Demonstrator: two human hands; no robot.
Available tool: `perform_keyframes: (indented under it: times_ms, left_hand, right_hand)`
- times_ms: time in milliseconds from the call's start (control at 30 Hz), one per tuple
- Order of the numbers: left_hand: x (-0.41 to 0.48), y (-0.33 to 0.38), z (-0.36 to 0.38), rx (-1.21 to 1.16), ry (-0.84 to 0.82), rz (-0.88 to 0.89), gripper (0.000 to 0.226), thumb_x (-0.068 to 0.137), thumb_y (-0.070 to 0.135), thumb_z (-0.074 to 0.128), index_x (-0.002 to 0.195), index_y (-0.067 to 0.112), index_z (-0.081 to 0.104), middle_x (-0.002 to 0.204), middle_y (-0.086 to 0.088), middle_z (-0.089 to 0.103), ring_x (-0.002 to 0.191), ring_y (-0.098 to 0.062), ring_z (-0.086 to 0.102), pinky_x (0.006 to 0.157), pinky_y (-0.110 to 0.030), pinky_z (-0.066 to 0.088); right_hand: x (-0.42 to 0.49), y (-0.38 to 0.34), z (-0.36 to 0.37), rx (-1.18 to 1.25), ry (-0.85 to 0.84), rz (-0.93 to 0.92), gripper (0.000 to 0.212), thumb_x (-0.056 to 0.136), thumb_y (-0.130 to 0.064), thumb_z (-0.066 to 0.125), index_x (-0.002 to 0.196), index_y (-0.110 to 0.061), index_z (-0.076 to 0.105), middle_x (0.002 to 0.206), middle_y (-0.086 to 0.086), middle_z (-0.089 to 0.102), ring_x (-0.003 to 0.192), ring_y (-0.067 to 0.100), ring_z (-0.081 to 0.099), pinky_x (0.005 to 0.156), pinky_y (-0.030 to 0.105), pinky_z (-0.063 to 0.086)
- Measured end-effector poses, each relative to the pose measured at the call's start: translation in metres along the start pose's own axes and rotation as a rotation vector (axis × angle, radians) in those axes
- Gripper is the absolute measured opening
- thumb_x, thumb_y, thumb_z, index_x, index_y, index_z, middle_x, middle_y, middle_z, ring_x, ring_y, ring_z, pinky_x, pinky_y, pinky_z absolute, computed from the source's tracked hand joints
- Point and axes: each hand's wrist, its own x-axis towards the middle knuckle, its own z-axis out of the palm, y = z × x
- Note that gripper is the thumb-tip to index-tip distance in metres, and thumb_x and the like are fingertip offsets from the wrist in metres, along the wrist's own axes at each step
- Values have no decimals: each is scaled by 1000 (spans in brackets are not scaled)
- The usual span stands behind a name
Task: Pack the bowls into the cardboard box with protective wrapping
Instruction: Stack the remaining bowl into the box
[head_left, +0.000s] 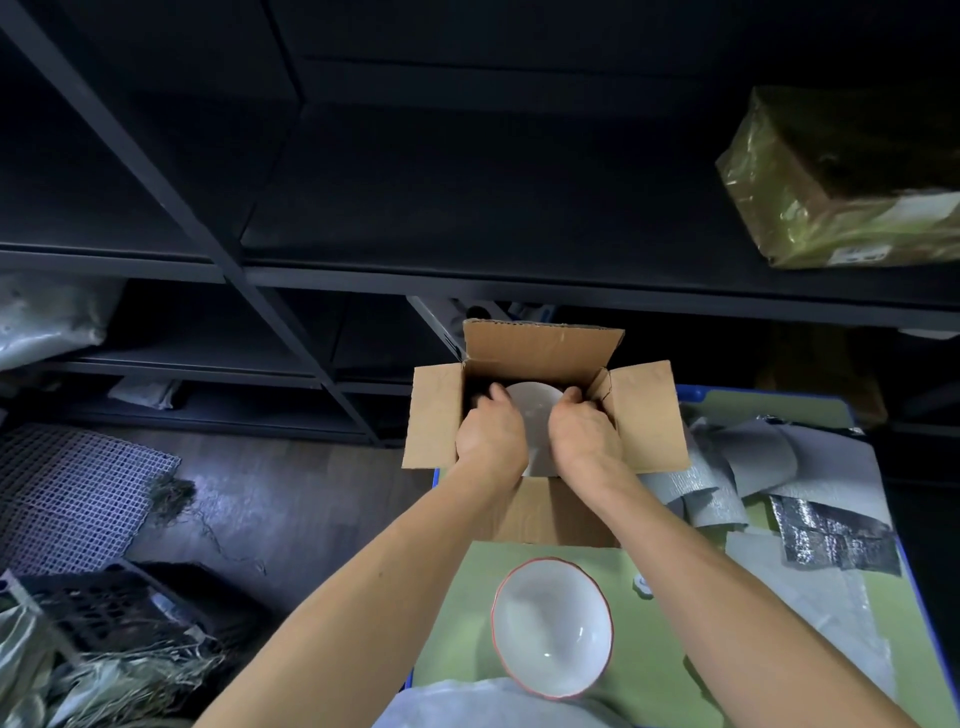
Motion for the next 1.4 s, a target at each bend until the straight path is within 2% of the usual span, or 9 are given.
perform_keyframes:
  times_ms: [233,533,667,833,1000,1133,1200,1300,1400]
  left_hand:
    - [-5,-1,-1,74,58,75,76,92,7,60,150,-8,13,144,-21,41,123,-28,51,89,-31,51]
    - [-6,-2,-4,-27,48,23,77,94,10,60,152,-2,12,144,-21,43,121,-29,57,92,-32,50]
    - [-9,-4,-6,68,52,92,69,97,8,52,151,-9,13,152,-23,33,128,-30,48,94,-33,49]
    - [-15,-5,-6,79,107,129,71,99,11,50,150,-14,8,150,-24,36,129,-29,47,97,-31,47]
    - [-43,-17,-21,13,200,244,42,97,10,48,136,-4,41,129,-17,52,108,-23,56,78,-26,45]
    - [-76,-37,-19,-101,227,302,14,96,7,45,104,10,56,107,-9,55,81,-24,55,65,-28,36]
    - [-92,-47,-9,-169,284,357,14,97,9,42,95,11,56,100,-6,55,86,-25,55,71,-32,42]
    - [-109,-57,3,-231,319,405,25,100,16,40,109,11,63,109,-2,58,101,-24,53,83,-35,46]
    - [-118,-60,7,-235,347,441,30,103,21,39,115,14,66,115,2,59,103,-22,50,86,-35,46]
  right_hand:
    - [-3,-1,0,-7,14,4,46,101,-3,40,144,4,27,137,24,51,123,33,57,96,37,48]
    - [-7,-5,-5,15,-7,18,45,102,-5,37,146,3,26,138,23,51,125,33,56,98,37,48]
    - [-9,-5,-10,59,-47,35,45,100,-4,42,143,2,29,140,23,49,128,35,53,100,39,46]
    - [-15,-4,-11,81,-43,44,47,99,-4,43,143,5,30,143,25,45,132,37,49,102,39,43]
    - [-34,3,-14,62,19,-19,52,95,-1,53,141,8,33,141,24,44,129,35,49,100,36,44]
    - [-59,16,-13,78,59,-120,39,93,-1,54,131,3,46,133,22,47,117,36,55,91,37,46]
    - [-73,23,-12,55,107,-181,29,92,-2,52,121,-2,53,126,18,51,114,35,55,86,37,44]
    - [-92,32,-7,79,175,-210,22,89,-5,49,110,-7,56,118,12,53,107,34,57,75,35,40]
    - [-108,43,2,136,264,-233,29,89,-6,49,116,-9,60,121,6,55,106,30,58,82,35,46]
